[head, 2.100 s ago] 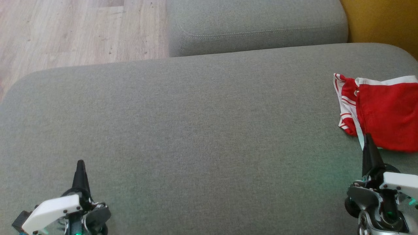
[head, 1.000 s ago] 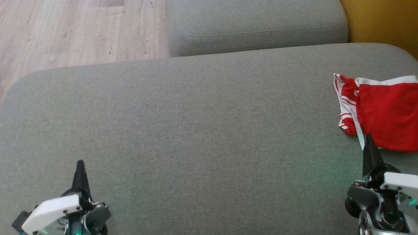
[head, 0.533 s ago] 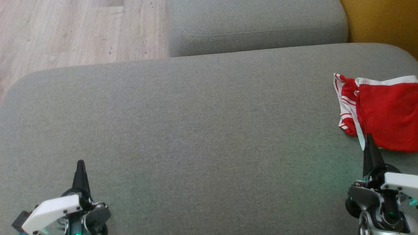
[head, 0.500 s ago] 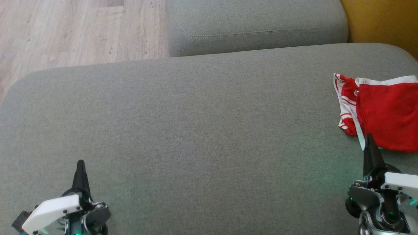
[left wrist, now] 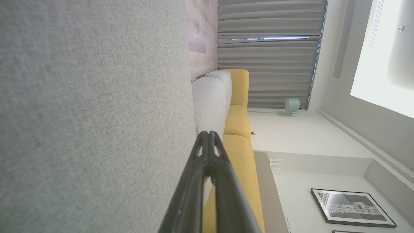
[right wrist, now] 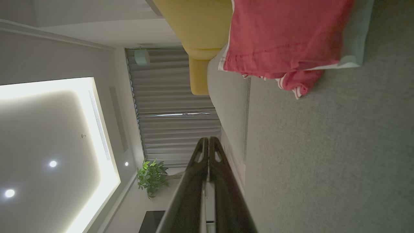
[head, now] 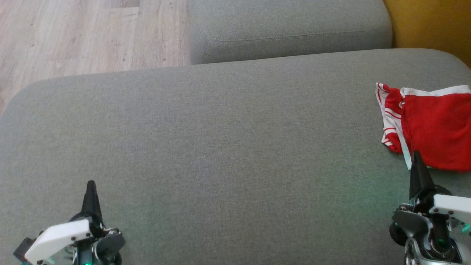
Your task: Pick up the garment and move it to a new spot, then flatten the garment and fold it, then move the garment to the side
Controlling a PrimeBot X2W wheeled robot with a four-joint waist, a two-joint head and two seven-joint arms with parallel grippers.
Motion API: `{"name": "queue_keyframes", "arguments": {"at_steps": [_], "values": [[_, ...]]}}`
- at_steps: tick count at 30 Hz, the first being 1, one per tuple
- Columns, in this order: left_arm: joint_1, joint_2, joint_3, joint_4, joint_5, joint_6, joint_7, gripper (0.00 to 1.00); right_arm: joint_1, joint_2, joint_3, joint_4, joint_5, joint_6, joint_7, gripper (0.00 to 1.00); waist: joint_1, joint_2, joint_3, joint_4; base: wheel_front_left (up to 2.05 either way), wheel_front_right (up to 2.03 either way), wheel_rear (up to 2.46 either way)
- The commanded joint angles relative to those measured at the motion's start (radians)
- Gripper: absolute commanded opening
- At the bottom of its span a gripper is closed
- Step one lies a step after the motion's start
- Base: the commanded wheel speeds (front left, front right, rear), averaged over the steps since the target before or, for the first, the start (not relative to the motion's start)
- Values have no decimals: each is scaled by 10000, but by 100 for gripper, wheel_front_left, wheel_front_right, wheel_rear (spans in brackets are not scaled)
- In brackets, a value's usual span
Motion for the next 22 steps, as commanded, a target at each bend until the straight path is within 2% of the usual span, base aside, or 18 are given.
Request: {"name": "queue_keyframes", "arguments": {"at_steps": [1, 22], "values": [[-511, 66, 395, -279, 129, -71, 35, 0, -328, -80, 203, -378, -66, -7, 78, 0, 0, 0, 0, 0, 0, 0, 0], [-513, 52, 414, -278, 145, -71, 51, 0, -330, -64, 179, -377, -86, -7, 97, 0, 0, 0, 0, 0, 0, 0, 0]]}}
